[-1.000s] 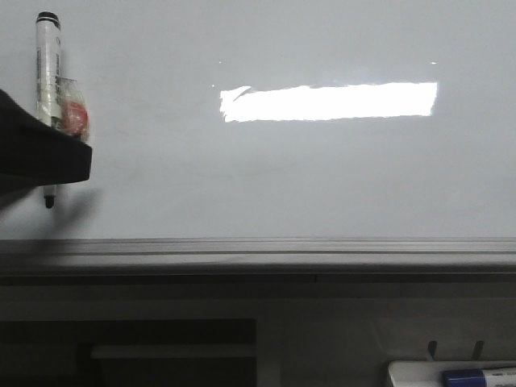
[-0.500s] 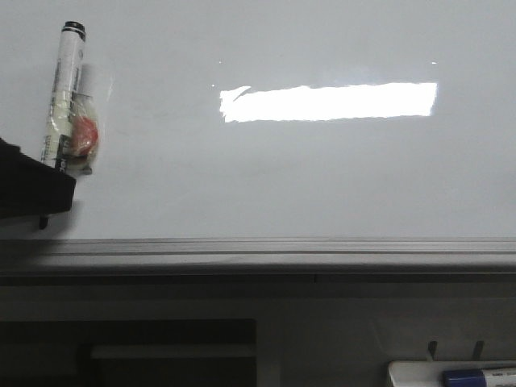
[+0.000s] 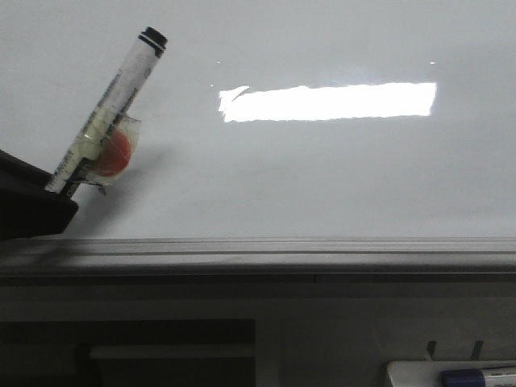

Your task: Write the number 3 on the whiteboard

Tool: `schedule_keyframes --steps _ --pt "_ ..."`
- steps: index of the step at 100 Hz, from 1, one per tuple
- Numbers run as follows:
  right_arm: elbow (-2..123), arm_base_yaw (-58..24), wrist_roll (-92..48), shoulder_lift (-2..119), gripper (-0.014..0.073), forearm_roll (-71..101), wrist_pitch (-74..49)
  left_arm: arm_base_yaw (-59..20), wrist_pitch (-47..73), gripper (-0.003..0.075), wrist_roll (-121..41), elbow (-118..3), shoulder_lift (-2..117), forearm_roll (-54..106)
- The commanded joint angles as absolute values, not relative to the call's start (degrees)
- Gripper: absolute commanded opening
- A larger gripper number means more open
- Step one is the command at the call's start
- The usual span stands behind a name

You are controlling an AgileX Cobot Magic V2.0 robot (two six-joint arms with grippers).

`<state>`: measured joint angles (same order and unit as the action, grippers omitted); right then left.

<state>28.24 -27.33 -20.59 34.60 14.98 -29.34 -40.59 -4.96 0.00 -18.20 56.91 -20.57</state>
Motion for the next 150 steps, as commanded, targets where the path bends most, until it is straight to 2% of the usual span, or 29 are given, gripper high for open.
schedule_keyframes --steps 1,11,16,20,37,70,98,103,127,150 --pt "32.55 -32.89 -23.0 39.2 0.0223 15.77 -23.82 -41.11 -8.96 -0.002 0.59 -20.03 56.31 -28.76" --pt "35.49 -39.93 -23.0 44.96 0.0456 15.38 -22.86 -41.11 -10.74 -0.002 0.59 -20.03 56.31 -37.38" --pt "37.1 -42.63 -23.0 47.42 0.0524 14.63 -22.17 -41.11 -12.99 -0.002 0.59 -20.03 56.31 -40.49" --pt "38.05 -44.19 -23.0 49.07 0.0536 14.37 -21.87 -41.11 -14.79 -0.002 0.59 -20.03 56.31 -42.04" --pt "42.66 -48.56 -23.0 55.5 0.0524 14.37 -21.52 -41.11 -18.79 -0.002 0.59 -20.03 56.31 -48.0" --pt "48.26 -55.44 -23.0 61.44 0.0524 14.07 -17.96 -41.11 -24.17 -0.002 0.59 -20.03 58.0 -49.32" --pt "50.01 -56.19 -23.0 64.39 0.0522 13.83 -16.21 -41.11 -27.12 -0.002 0.59 -20.03 60.04 -49.43" --pt "50.01 -56.19 -23.0 64.48 0.0503 13.63 -16.97 -41.11 -26.7 -0.002 0.59 -20.03 60.04 -49.43" --pt "50.01 -56.19 -23.0 64.48 0.0305 11.08 -20.19 -41.11 -26.72 -0.002 0.59 -20.03 60.04 -49.43" --pt "50.01 -56.19 -23.0 64.48 0.0294 10.45 -21.49 -41.11 -26.72 -0.002 0.59 -20.03 60.04 -49.43"
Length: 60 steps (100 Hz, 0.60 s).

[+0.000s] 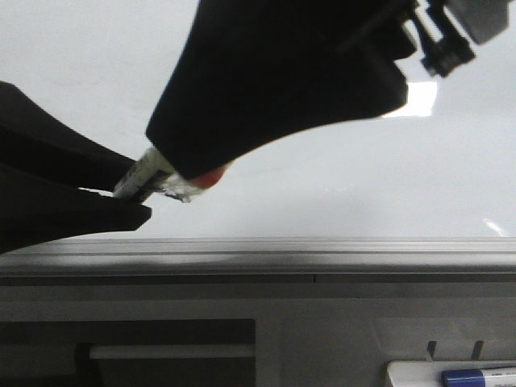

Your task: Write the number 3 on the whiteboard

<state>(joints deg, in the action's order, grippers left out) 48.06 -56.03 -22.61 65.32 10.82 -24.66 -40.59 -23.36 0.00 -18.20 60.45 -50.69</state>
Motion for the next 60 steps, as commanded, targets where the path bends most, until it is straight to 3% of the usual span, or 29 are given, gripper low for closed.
schedule_keyframes --steps 1,27,37,48,60 --pt "50.01 -56.19 -23.0 64.48 0.0294 10.45 -21.26 -41.11 -26.72 -0.002 0.59 -20.03 60.04 -49.43" --pt "50.01 -56.19 -23.0 64.48 0.0281 10.45 -20.35 -41.11 -26.72 -0.002 0.59 -20.03 60.04 -49.43" --pt "50.01 -56.19 -23.0 64.48 0.0161 10.45 -20.02 -41.11 -26.72 -0.002 0.59 -20.03 60.04 -49.43" --pt "50.01 -56.19 -23.0 64.48 -0.0071 10.45 -20.02 -41.11 -26.72 -0.002 0.59 -20.03 60.04 -49.43" --pt "50.01 -56.19 -22.88 64.48 -0.0061 10.45 -19.91 -41.11 -26.72 -0.002 0.59 -20.03 60.04 -49.1"
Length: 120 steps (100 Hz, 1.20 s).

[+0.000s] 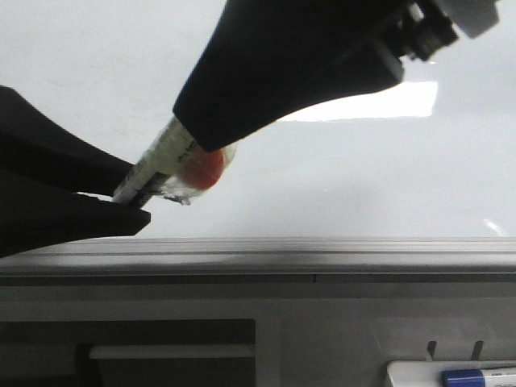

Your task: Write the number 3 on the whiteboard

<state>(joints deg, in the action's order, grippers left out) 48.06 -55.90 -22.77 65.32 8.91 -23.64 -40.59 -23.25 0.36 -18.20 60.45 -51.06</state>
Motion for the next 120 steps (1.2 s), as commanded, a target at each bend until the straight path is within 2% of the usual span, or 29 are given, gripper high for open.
schedule_keyframes --steps 1,20,30,36,42,49,100,120 --pt "50.01 -56.19 -22.88 64.48 -0.0061 10.45 -19.91 -41.11 -26.72 -0.002 0.59 -20.03 60.04 -48.97" --pt "50.01 -56.19 -22.88 64.48 -0.0061 10.45 -19.71 -41.11 -27.09 0.0003 0.59 -20.03 59.13 -48.62" --pt "50.01 -56.19 -22.88 64.48 -0.0061 10.45 -18.56 -41.11 -27.08 0.0117 0.59 -20.03 58.37 -48.46" --pt "50.01 -56.19 -22.88 64.48 -0.0061 10.45 -17.14 -41.11 -27.08 0.0232 0.59 -20.03 57.87 -46.16" --pt "50.01 -56.19 -22.88 64.48 -0.0061 10.45 -15.97 -40.99 -26.57 0.0315 0.59 -20.03 57.27 -41.91" --pt "50.01 -56.19 -22.88 64.48 -0.0061 10.45 -14.18 -40.99 -25.08 0.0371 0.59 -20.03 55.84 -37.66" --pt "50.01 -56.19 -22.88 65.9 -0.0061 11.39 -11.21 -40.99 -23.97 0.0375 0.59 -20.03 44.73 -36.94" --pt "50.01 -53.01 -22.88 65.69 -0.0061 11.28 -10.64 -40.99 -22.56 0.0375 0.59 -20.03 43.55 -36.94"
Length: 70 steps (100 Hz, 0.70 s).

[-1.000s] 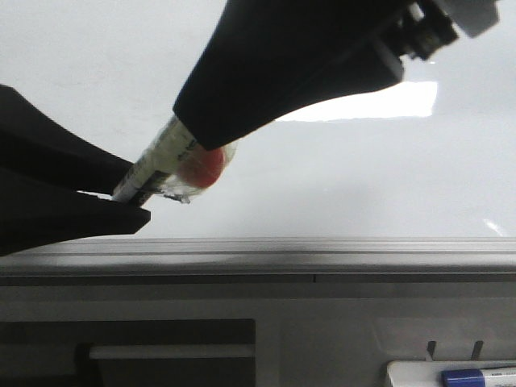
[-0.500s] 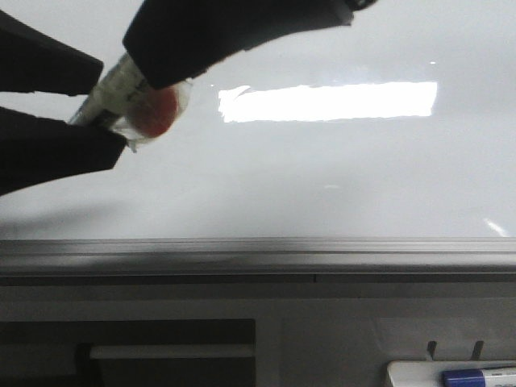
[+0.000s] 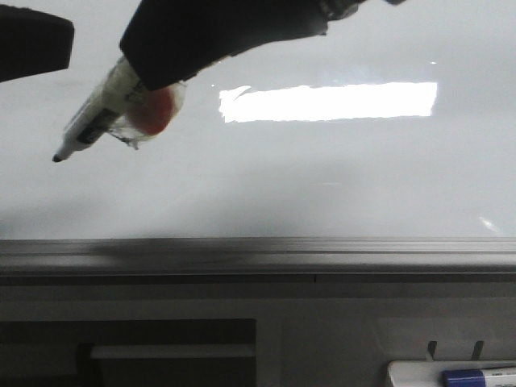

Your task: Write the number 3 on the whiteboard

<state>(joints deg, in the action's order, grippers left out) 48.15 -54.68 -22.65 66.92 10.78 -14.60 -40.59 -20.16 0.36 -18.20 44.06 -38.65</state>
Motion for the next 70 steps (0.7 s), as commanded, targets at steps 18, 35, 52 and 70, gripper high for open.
schedule_keyframes --steps 18,35,52,70 --pt "50.01 -50.29 -22.88 65.69 -0.0061 8.91 -8.65 -40.99 -21.2 0.0375 0.59 -20.03 43.55 -34.72" --pt "51.41 -47.55 -22.88 65.69 -0.0059 8.91 -8.37 -40.99 -21.2 0.0375 0.59 -20.03 43.55 -34.3" --pt "55.52 -42.78 -22.88 65.89 -0.0059 8.91 -11.36 -40.54 -21.2 0.0375 0.59 -20.03 43.55 -30.5" --pt "56.99 -38.68 -22.88 66.67 -0.0059 8.91 -14.69 -39.19 -21.89 0.0375 0.59 -20.03 43.55 -30.53"
